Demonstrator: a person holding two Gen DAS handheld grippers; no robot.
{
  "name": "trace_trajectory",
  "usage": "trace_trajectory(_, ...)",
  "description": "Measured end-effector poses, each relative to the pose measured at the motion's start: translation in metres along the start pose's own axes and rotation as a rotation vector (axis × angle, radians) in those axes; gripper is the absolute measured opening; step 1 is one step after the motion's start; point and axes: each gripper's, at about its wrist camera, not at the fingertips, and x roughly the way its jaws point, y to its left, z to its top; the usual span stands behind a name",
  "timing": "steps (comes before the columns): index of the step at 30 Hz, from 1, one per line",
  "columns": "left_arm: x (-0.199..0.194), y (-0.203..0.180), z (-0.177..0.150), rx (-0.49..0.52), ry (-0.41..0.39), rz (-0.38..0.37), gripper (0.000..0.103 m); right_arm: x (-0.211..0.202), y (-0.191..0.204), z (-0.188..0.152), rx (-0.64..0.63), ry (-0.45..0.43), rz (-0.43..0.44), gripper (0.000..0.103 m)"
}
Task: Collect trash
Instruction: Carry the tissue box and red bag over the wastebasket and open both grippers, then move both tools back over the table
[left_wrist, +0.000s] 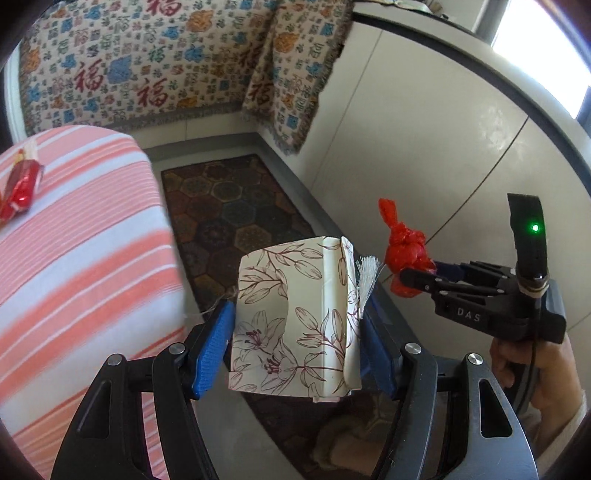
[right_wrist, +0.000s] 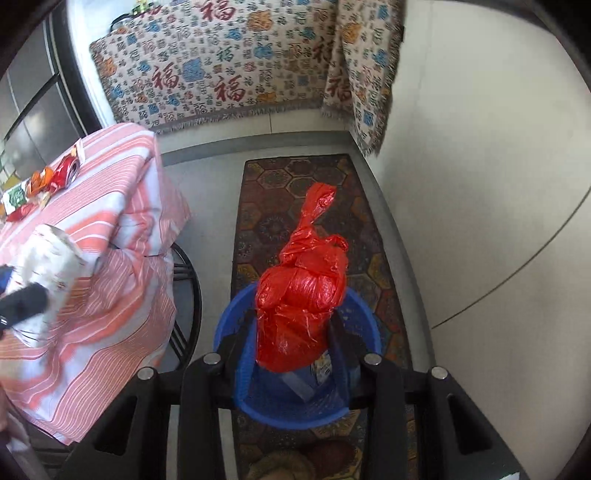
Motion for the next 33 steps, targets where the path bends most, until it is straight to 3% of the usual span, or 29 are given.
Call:
trace_trajectory(7,0.051,-0.031,0.004,0.037,0.062,-0.027,0.069,0.017,-0.038,-0.010,0.064,0.036,0.020,0.036)
trace_trajectory(17,0.093,-0.035,0.011,0.008,0.126,-0.046,0.069,0.023,-0.063,-0.014,0.085,0.038,0.030,0.036)
trace_trajectory(24,0.112,-0.033,0.019,-0.021,0.145,-0.084,0.076,0.026,-0.061,-0.015,0.056,0.032,0.023,0.040)
trace_trajectory(27,0.115,-0.034,0.024,-0.024,0.132,-0.107,0.087,0.028,-0.060,-0.014,0.035,0.011,0.025,0.054)
trace_trajectory(33,0.100,-0.031,0.032,-0.046,0.095,-0.123,0.088,0.022,-0.062,-0.010,0.034,-0.019,-0.001,0.054)
